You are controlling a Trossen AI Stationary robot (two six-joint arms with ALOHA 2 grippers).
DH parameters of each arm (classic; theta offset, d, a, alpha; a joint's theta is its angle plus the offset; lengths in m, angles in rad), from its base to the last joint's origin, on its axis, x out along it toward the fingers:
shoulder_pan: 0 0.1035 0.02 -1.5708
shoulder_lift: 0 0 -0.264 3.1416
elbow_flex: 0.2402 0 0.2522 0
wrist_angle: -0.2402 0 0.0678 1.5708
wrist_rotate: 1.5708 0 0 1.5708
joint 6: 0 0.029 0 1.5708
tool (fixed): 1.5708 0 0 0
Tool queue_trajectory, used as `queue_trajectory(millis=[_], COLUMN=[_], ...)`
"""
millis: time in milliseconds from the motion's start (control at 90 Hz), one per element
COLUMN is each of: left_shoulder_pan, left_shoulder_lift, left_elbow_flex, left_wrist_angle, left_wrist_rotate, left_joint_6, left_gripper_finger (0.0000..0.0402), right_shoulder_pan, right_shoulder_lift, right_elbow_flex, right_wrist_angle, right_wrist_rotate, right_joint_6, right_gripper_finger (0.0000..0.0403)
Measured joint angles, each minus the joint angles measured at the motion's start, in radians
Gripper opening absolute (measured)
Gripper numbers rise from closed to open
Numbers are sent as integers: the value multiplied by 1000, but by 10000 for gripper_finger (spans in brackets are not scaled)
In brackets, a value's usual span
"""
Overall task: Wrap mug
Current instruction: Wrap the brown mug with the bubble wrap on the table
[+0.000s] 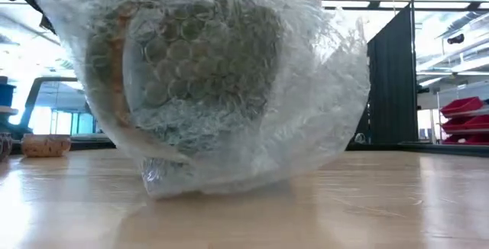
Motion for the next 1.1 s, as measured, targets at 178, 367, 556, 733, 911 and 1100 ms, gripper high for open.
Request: queue_trajectory(millis=[178, 367, 556, 733, 911, 1100], left_shoulder_pan=[0, -2, 0, 0, 0, 0], left_shoulder_lift=[0, 0, 0, 0, 0, 0], left_elbow_flex=[0, 0, 1, 1, 1, 1], left_wrist_angle=[-10, -1, 2, -2, -2, 0], left_wrist_rotate=[4, 11, -9, -23, -29, -45], left_joint_6=[2, 27, 27, 27, 26, 25], left_gripper_finger=[82, 82, 82, 82, 82, 82], right_shoulder_pan=[-17, -19, -19, -11, 7, 19], right_shoulder_lift=[60, 125, 127, 67, -6, -28], right_elbow_flex=[2, 4, 1, -3, -2, -1], right_wrist_angle=[-13, -13, -22, -36, -52, -57], right_wrist_rotate=[30, -24, -100, -115, -113, -28], right_joint_6=[0, 3, 3, 17, 46, 53], right_gripper_finger=[0, 0, 0, 0, 0, 0])
